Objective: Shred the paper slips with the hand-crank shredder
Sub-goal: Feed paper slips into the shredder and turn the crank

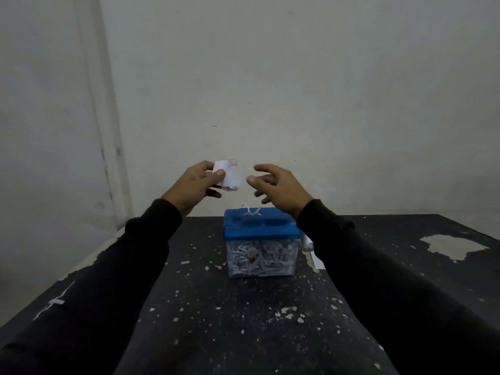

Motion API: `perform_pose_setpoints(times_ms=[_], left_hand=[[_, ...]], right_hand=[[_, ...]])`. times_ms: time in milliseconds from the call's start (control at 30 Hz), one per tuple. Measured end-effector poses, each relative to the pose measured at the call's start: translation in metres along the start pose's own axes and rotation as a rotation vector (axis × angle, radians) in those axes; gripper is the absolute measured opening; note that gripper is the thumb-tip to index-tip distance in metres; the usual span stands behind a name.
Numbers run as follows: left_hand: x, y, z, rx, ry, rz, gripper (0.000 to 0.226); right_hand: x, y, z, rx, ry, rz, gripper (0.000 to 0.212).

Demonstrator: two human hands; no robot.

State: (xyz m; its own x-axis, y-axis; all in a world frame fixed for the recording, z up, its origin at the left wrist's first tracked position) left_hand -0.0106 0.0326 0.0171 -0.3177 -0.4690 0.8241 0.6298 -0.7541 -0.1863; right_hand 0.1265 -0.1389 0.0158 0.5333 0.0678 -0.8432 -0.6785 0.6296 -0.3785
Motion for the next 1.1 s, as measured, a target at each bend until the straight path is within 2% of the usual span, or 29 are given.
perform_pose_setpoints(times_ms=[67,133,233,367,467,567,800,867,967,1033,1100], left_hand=[[0.009,0.018,0.0,-0.098,-0.003,-0.052,0.018],[0.015,0.029,-0.001,-0.112,0.023,-0.094,0.017],[0.017,0.039,0.001,-0.04,0.086,-0.11,0.016],[0.018,0.045,0.005,0.126,0.206,-0.019,0.015],[0.014,0.037,0.012,0.165,0.221,0.071,0.018],[0.01,0.033,0.013,0.143,0.172,0.055,0.019],[0.003,0.029,0.013,0.221,0.16,0.059,0.005],[0.0,0.027,0.014,0.219,0.165,0.105,0.006],[-0.008,0.022,0.011,0.145,0.131,0.151,0.011],[-0.014,0.018,0.009,0.108,0.084,0.135,0.012],[-0.015,0.017,0.008,0.138,0.048,0.055,0.016]], right_hand=[[-0.009,0.008,0.006,-0.109,0.053,0.159,0.056],[-0.012,0.009,0.01,-0.135,0.027,0.235,0.048],[-0.01,0.005,0.011,-0.027,-0.059,0.228,0.029],[-0.006,-0.006,0.009,0.171,-0.159,0.198,0.013],[0.002,-0.016,0.009,0.244,-0.211,0.062,0.015],[0.013,-0.026,0.008,0.281,-0.224,-0.071,0.015],[0.021,-0.047,0.008,0.192,-0.124,-0.047,0.02],[0.024,-0.053,0.011,0.139,-0.091,-0.148,0.028],[0.029,-0.059,0.015,0.103,-0.069,-0.376,0.022],[0.03,-0.058,0.014,0.072,-0.03,-0.403,0.022],[0.032,-0.053,0.011,0.051,-0.008,-0.379,0.022]])
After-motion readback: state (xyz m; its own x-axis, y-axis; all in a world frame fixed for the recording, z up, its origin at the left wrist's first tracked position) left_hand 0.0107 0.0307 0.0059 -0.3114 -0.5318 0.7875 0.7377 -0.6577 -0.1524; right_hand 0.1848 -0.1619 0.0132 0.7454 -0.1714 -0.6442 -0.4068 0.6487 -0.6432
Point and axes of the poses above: each hand's wrist, its own z-axis towards the middle knuckle, its own y-axis out of the palm, x = y × z, the point moved 3 cm from there along z, towards the middle knuckle, and after that the axes turned 6 degrees about y, right-handed, at the moved point
